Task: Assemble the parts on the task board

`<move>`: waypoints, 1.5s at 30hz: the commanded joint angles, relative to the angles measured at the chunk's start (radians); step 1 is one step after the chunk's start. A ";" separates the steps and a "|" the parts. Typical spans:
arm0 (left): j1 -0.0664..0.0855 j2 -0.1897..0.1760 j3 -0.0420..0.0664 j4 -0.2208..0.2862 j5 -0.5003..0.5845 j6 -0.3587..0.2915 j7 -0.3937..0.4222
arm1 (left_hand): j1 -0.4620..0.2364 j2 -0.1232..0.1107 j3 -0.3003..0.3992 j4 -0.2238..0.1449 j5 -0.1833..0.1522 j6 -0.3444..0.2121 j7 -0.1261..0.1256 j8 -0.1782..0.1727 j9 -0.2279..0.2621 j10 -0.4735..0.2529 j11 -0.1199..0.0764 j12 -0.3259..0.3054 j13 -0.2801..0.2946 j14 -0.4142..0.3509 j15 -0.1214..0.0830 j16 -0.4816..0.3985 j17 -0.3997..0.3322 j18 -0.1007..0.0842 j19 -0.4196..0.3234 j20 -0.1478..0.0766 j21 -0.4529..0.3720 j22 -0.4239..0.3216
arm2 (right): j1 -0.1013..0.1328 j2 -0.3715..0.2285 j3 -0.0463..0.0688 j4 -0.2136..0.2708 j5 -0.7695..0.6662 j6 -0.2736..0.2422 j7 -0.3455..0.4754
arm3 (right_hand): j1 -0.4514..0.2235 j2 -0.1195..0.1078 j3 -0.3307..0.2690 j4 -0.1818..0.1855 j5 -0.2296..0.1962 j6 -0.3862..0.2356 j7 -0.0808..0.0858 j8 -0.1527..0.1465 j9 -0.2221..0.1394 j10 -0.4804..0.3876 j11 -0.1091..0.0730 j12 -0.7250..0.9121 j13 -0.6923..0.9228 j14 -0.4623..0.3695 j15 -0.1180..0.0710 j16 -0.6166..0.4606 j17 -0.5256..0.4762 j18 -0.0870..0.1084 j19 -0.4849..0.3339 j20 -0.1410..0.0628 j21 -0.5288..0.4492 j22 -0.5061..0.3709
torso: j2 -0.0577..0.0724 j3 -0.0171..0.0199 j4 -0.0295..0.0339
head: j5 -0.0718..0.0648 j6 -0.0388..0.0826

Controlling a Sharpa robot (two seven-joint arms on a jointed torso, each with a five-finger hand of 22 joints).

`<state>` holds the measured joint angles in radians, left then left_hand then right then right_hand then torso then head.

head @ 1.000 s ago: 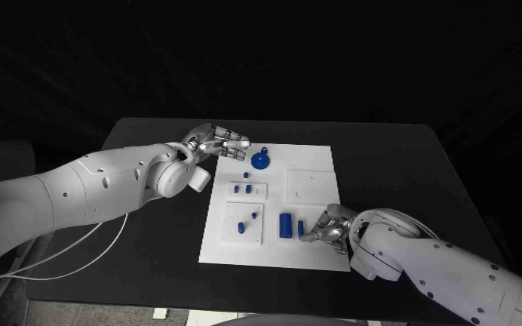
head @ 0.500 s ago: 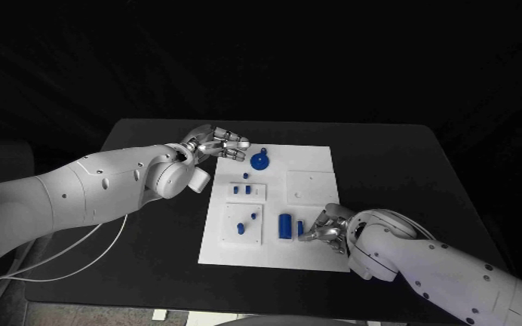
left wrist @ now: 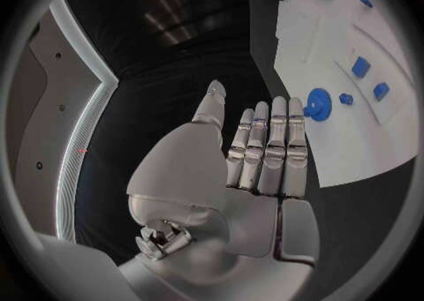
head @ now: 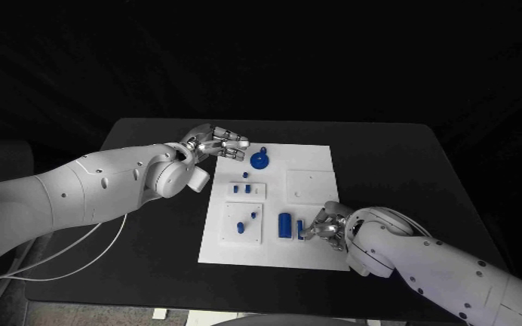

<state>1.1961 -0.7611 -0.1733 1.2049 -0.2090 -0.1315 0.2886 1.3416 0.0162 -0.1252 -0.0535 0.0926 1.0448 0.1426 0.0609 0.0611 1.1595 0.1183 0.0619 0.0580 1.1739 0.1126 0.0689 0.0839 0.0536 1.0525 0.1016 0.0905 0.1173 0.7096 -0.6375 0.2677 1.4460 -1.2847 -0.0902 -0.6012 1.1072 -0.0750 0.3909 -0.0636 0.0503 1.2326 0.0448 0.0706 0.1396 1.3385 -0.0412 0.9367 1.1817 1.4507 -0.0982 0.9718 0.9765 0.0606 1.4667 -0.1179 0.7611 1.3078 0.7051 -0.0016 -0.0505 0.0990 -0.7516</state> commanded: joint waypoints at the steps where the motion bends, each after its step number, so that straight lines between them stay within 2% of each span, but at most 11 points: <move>1: 0.001 0.001 0.001 0.002 -0.002 0.016 0.004 | 0.002 0.009 0.001 0.005 0.004 -0.006 -0.004 0.003 0.001 0.003 0.001 -0.002 0.001 0.008 0.000 -0.004 0.001 -0.011 -0.001 -0.005 0.005 -0.002 | -0.009 0.002 -0.006 -0.016 -0.019 0.002 -0.017 | -0.008 0.002 0.000 -0.006 0.003 -0.009 -0.001 -0.007 -0.067 0.000 -0.002 0.002 -0.001 0.002 -0.001 -0.001 -0.002 -0.008 0.045 -0.003 0.002 0.095 | 0.000 -0.0002 -0.0003 | 0.000 0.000; 7: 0.001 0.002 0.000 0.002 0.002 0.020 0.010 | 0.004 0.012 -0.001 0.004 0.004 -0.005 -0.004 0.003 0.001 0.003 0.001 -0.002 0.001 0.008 0.000 -0.004 0.001 -0.011 -0.001 -0.005 0.006 -0.002 | -0.009 -0.005 -0.006 -0.014 0.018 0.005 0.011 | -0.031 -0.031 -0.022 0.028 0.008 -0.011 0.001 -0.007 -0.066 -0.001 0.001 0.000 -0.003 0.001 0.000 -0.002 -0.007 -0.007 0.044 -0.002 -0.002 0.094 | 0.000 0.0004 -0.0013 | -0.001 0.003; 13: 0.000 0.008 0.000 -0.012 0.008 0.018 0.015 | 0.008 0.016 0.001 0.001 0.006 -0.005 -0.004 0.003 0.001 0.003 0.001 -0.002 0.001 0.009 -0.001 -0.004 0.001 -0.010 0.000 -0.006 0.007 -0.002 | -0.009 -0.028 0.005 0.009 0.106 0.006 0.068 | 0.001 -0.052 -0.154 0.109 0.013 -0.079 0.023 -0.007 -0.064 0.000 0.014 0.022 0.008 0.000 0.009 0.002 -0.008 0.000 0.044 0.006 -0.003 0.094 | -0.004 0.0004 -0.0031 | -0.005 0.013; 16: -0.001 0.013 0.000 -0.026 0.026 0.023 0.031 | 0.009 0.018 0.001 0.001 0.005 -0.005 -0.004 0.003 0.001 0.004 0.000 -0.002 0.001 0.009 0.000 -0.004 0.001 -0.010 0.000 -0.006 0.007 -0.002 | 0.000 -0.042 0.018 0.009 0.209 -0.034 0.145 | -0.023 -0.063 -0.207 0.156 -0.002 -0.092 0.026 -0.007 -0.065 -0.003 0.016 0.015 0.003 -0.003 0.008 -0.004 -0.014 0.002 0.041 0.005 -0.019 0.091 | -0.005 -0.0017 -0.0032 | -0.013 0.042; 21: -0.003 0.019 0.000 -0.044 0.072 0.029 0.054 | -0.043 -0.015 -0.027 0.033 -0.029 -0.009 -0.002 0.004 0.002 -0.001 0.004 -0.002 0.001 0.004 0.002 -0.004 0.001 -0.010 -0.002 -0.003 0.004 -0.004 | 0.040 -0.049 0.026 -0.043 0.373 -0.111 0.318 | -0.001 -0.002 -0.296 0.164 0.003 -0.109 0.032 -0.007 -0.066 -0.018 0.021 -0.020 -0.024 -0.009 0.013 -0.073 -0.070 0.005 0.024 0.011 -0.148 0.056 | -0.011 -0.0026 -0.0039 | -0.016 0.080; 25: -0.005 0.028 0.000 -0.066 0.108 0.027 0.067 | -0.029 -0.005 -0.015 0.028 -0.022 -0.008 -0.002 0.004 0.001 -0.010 0.007 -0.002 0.001 -0.010 0.007 -0.006 -0.005 -0.006 -0.001 0.000 0.004 -0.004 | 0.119 -0.028 0.029 -0.156 0.464 -0.125 0.511 | 0.014 0.070 -0.360 0.107 0.005 -0.107 0.033 -0.007 -0.067 -0.031 0.022 -0.037 -0.045 -0.011 0.013 -0.123 -0.107 0.006 0.024 0.011 -0.252 0.020 | -0.023 -0.0049 -0.0082 | -0.016 0.105; 33: -0.004 0.043 0.003 -0.121 0.183 -0.001 0.092 | -0.024 0.007 -0.011 0.019 -0.024 -0.006 -0.004 0.004 0.001 -0.017 0.009 -0.002 0.001 -0.043 0.014 -0.007 -0.015 0.005 -0.002 0.009 0.002 -0.007 | 0.219 0.021 0.048 -0.340 0.584 -0.148 0.722 | 0.023 0.106 -0.429 0.049 0.011 -0.117 0.041 -0.007 -0.067 -0.127 0.037 -0.302 -0.309 -0.059 0.034 -0.352 -0.231 0.008 -0.034 0.034 -0.644 -0.215 | -0.043 -0.0050 -0.0119 | -0.018 0.141; 36: -0.003 0.057 0.007 -0.151 0.204 -0.014 0.096 | -0.014 0.024 0.001 0.008 -0.019 0.002 -0.014 0.003 0.001 -0.014 0.003 -0.003 0.001 -0.084 0.014 -0.008 -0.020 0.011 -0.009 0.017 -0.004 -0.011 | 0.230 0.046 0.061 -0.394 0.661 -0.136 0.780 | 0.035 0.118 -0.463 0.047 0.004 -0.116 0.055 -0.006 -0.071 -0.184 0.074 -0.488 -0.497 -0.176 0.087 -0.535 -0.339 0.000 -0.197 0.085 -0.668 -0.363 | -0.048 -0.0017 -0.0132 | -0.016 0.159; 39: -0.003 0.075 0.010 -0.181 0.229 -0.031 0.104 | -0.018 0.028 0.011 -0.006 -0.017 -0.003 -0.021 0.003 0.001 -0.030 0.000 -0.003 0.000 -0.099 0.013 -0.008 -0.021 0.022 -0.014 0.028 -0.011 -0.019 | 0.235 0.066 0.068 -0.436 0.733 -0.117 0.824 | 0.068 0.131 -0.479 0.032 0.006 -0.157 0.080 -0.006 -0.075 -0.290 0.148 -0.752 -0.781 -0.361 0.188 -0.782 -0.524 -0.017 -0.461 0.177 -0.692 -0.583 | -0.054 0.0025 -0.0144 | -0.014 0.174; 41: -0.003 0.087 0.012 -0.198 0.244 -0.043 0.109 | -0.020 0.027 0.014 -0.010 -0.016 -0.015 -0.024 0.002 0.001 -0.054 0.002 -0.004 0.000 -0.116 0.015 -0.009 -0.021 0.023 -0.027 0.036 -0.019 -0.026 | 0.237 0.077 0.072 -0.460 0.775 -0.102 0.849 | 0.091 0.139 -0.501 0.018 0.015 -0.213 0.081 -0.010 -0.076 -0.285 0.176 -0.866 -1.061 -0.374 0.229 -0.901 -0.748 0.022 -0.544 0.246 -0.712 -0.828 | -0.056 0.0050 -0.0148 | -0.014 0.187; 45: -0.003 0.103 0.014 -0.220 0.257 -0.057 0.116 | -0.026 0.023 0.022 -0.018 -0.017 -0.021 -0.028 0.001 0.000 -0.076 0.001 -0.004 0.000 -0.131 0.017 -0.009 -0.022 0.038 -0.037 0.051 -0.017 -0.042 | 0.239 0.092 0.079 -0.494 0.816 -0.086 0.878 | 0.100 0.156 -0.520 0.000 0.018 -0.289 0.072 -0.012 -0.080 -0.335 0.171 -0.875 -1.125 -0.392 0.232 -0.910 -0.916 0.080 -0.508 0.298 -0.692 -1.145 | -0.060 0.0101 -0.0146 | -0.011 0.201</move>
<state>1.1924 -0.6614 -0.1605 0.9877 0.0010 -0.1591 0.3728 1.3237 0.0396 -0.1032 -0.0673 0.0735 1.0295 0.1148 0.0609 0.0612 1.0914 0.1216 0.0619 0.0581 1.0484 0.1306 0.0650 0.0635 0.0798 1.0148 0.1469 0.0750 0.0780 0.9484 -0.5480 0.3462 0.9572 -0.5607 -0.2099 0.1904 1.2021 0.0802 -0.1273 -0.0600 0.0621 0.9557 0.1206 0.0631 0.0605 1.0090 0.1300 0.0652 0.0607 1.0617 0.1359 0.0655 0.0686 0.1333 0.9544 0.1741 0.0642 0.1954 0.6499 0.0035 -0.0652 0.0864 -0.5603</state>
